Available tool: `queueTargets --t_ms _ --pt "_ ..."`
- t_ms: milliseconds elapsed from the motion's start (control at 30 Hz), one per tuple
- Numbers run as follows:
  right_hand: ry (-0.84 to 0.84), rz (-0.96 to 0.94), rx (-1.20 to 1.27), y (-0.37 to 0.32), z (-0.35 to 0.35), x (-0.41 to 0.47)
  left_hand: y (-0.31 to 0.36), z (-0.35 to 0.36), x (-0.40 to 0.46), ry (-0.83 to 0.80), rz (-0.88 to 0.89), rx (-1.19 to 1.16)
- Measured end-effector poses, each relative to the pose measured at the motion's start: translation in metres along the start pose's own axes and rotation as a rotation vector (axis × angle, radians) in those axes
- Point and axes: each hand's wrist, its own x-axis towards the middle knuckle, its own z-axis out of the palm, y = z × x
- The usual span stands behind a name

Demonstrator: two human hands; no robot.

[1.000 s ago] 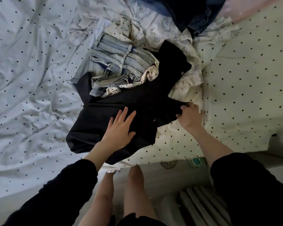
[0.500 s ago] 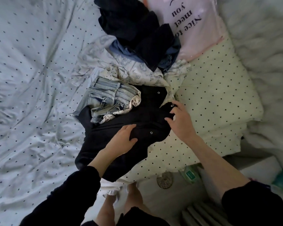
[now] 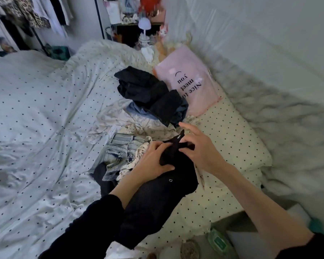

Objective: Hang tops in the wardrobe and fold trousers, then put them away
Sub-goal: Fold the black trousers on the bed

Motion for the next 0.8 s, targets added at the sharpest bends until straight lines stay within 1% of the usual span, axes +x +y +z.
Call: queueTargets --t_ms 67,133,200,267,367,467,600,667,700,767,800 --pt "-0.015 -0.035 -0.029 -0.005 -0.004 -0.005 -0.001 -0.009 -0.001 -0.044 0.057 0.045" --pt "-0.015 -0.049 -0.048 -0.007 -0.008 -0.009 -0.001 -0.014 -0.005 -0.067 0.095 0.038" --pt "-0.011 -0.039 -0.078 -0.009 -0.019 -0.012 0.004 -0.019 -0.014 -0.061 0.134 0.019" --pt "-0.003 0.014 -0.075 -0.007 -0.033 -0.011 0.012 -0.026 -0.016 -0.028 0.2 0.057" --pt "0.109 0.042 -0.03 -0.017 -0.061 0.004 0.039 -0.05 -0.009 0.076 0.318 0.129" --pt "0.216 -0.036 -0.041 -0.04 -0.085 0.037 0.064 -0.087 0.001 0.196 0.372 0.228" --pt "0.373 -0.167 -0.071 -0.088 -0.13 0.08 0.1 -0.152 0.004 0.487 0.435 0.393" --pt "0.451 -0.255 -0.077 -0.113 -0.15 0.096 0.115 -0.174 0.004 0.603 0.446 0.418" --pt "0.471 -0.283 -0.089 -0.122 -0.157 0.101 0.12 -0.18 0.004 0.64 0.452 0.389" --pt "0.513 -0.345 -0.118 -0.145 -0.173 0.111 0.127 -0.196 0.001 0.674 0.433 0.328" --pt "0.512 -0.366 -0.14 -0.15 -0.175 0.112 0.126 -0.198 0.0 0.64 0.4 0.29"
